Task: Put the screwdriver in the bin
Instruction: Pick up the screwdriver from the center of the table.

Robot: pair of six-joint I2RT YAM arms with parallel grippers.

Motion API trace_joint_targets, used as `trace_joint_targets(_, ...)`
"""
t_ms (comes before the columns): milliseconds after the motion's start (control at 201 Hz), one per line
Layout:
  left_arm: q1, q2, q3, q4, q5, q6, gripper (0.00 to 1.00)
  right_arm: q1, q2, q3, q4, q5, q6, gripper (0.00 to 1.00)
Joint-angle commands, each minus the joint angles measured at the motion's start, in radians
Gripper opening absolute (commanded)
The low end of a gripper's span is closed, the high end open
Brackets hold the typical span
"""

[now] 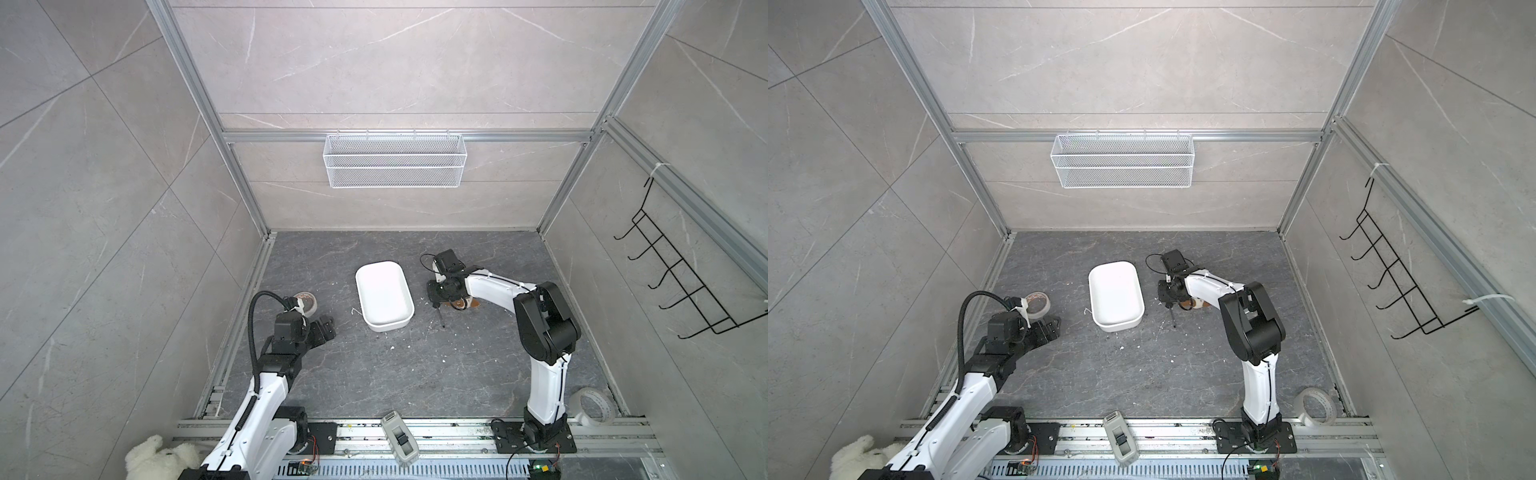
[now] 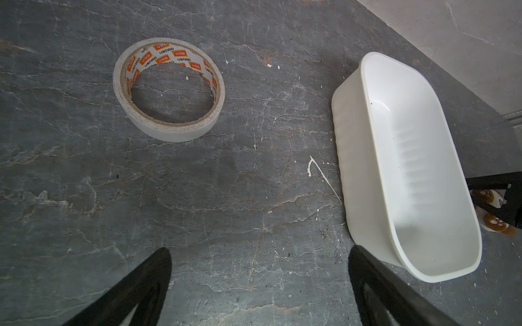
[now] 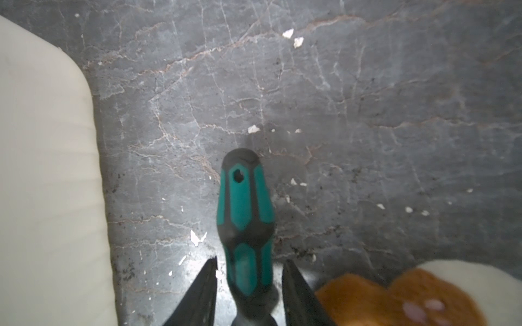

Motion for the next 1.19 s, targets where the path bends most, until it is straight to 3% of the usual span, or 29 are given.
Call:
trace_joint_targets(0, 0.0, -0.014, 0.03, -0.018, -0.027, -0.024, 1.0, 0.001, 0.014, -0.021, -0.012, -0.007, 0.003, 0.39)
trace_joint_targets(393, 0.001, -0.035, 0.026, -0.033, -0.045, -0.036, 1.0, 0.001, 0.038, -0.032, -0.003, -0.014, 0.013, 0.38)
trace_joint_targets(607, 0.0, -0.033, 0.028, -0.038, -0.045, -0.038, 1.0, 0.01, 0.032, -0.065, 0.02, -0.027, 0.037, 0.31)
trace_joint_targets(716, 0.0, -0.035, 0.026, -0.038, -0.046, -0.04, 1.0, 0.011, 0.019, -0.068, 0.019, -0.015, 0.038, 0.22)
trace_joint_targets(960, 0.0, -0.02, 0.031, -0.04, -0.046, -0.042, 1.0, 0.011, -0.085, -0.071, 0.002, -0.007, 0.047, 0.18)
trace_joint_targets(1189, 0.0, -0.021, 0.031, -0.041, -0.047, -0.043, 1.0, 0.03, -0.196, -0.022, 0.012, -0.073, 0.105, 0.17)
